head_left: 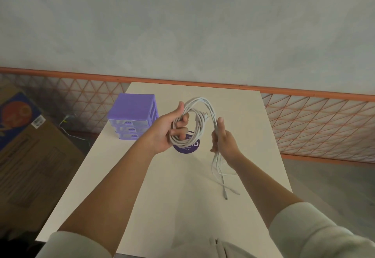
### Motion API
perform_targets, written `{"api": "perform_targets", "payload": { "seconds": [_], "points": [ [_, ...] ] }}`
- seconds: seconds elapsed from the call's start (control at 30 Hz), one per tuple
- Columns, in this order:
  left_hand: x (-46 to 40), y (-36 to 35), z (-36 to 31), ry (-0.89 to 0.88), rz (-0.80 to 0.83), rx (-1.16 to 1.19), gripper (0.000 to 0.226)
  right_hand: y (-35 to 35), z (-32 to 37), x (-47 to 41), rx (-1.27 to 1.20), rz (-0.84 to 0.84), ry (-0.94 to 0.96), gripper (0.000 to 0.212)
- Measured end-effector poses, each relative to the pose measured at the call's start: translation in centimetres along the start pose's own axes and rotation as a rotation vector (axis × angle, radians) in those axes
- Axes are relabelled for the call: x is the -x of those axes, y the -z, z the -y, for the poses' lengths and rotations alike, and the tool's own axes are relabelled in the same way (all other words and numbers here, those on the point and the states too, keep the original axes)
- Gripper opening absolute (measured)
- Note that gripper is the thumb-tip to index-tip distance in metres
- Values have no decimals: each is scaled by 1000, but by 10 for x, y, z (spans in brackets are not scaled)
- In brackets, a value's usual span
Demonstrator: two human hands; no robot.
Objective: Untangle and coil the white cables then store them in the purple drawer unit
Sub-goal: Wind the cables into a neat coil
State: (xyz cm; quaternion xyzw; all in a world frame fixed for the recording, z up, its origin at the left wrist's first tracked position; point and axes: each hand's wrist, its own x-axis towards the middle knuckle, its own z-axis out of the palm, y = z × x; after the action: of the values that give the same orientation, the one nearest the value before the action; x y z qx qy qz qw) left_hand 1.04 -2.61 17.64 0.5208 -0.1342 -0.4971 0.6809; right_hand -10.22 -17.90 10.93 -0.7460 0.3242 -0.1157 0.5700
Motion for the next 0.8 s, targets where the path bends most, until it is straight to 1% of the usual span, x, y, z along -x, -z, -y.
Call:
{"api": "perform_targets", "payload": {
  "seconds": [0.07, 0.13, 0.2, 0.27, 0.3, 0.37, 0.47, 0.63, 0.73, 0.8],
  "points": [
    [-1, 1, 1, 36, 40, -10, 43, -5, 2, -3, -2, -61, -8, 73],
    [-2, 0, 2, 50, 73, -53, 42, -9, 4, -8, 27, -71, 12, 65],
    [-4, -1, 3, 42, 63, -72, 41, -12, 7, -9, 45, -17, 21, 46],
    [-8, -2, 5, 27, 10, -81, 40, -16, 11, -2, -9, 103, -1, 22],
    [-10, -3, 6, 23, -30, -100, 40, -18, 14, 2, -47, 165, 4, 14],
    [-12, -3, 9, 25, -120, -179, 43, -20, 17, 8, -106, 243, 37, 14],
    [-13, -1, 12, 21, -214, -275, 45, -20, 19, 9, -156, 284, 38, 16],
    [-17, 2, 14, 9, -218, -253, 47, -21, 19, 7, -192, 345, 28, 21],
    [-19, 1, 14, -5, -239, -261, 46, -22, 22, 8, -196, 315, -9, 24],
    [-20, 0, 14, -23, -265, -250, 45, -23, 24, 8, -175, 229, -70, 22]
  ]
}}
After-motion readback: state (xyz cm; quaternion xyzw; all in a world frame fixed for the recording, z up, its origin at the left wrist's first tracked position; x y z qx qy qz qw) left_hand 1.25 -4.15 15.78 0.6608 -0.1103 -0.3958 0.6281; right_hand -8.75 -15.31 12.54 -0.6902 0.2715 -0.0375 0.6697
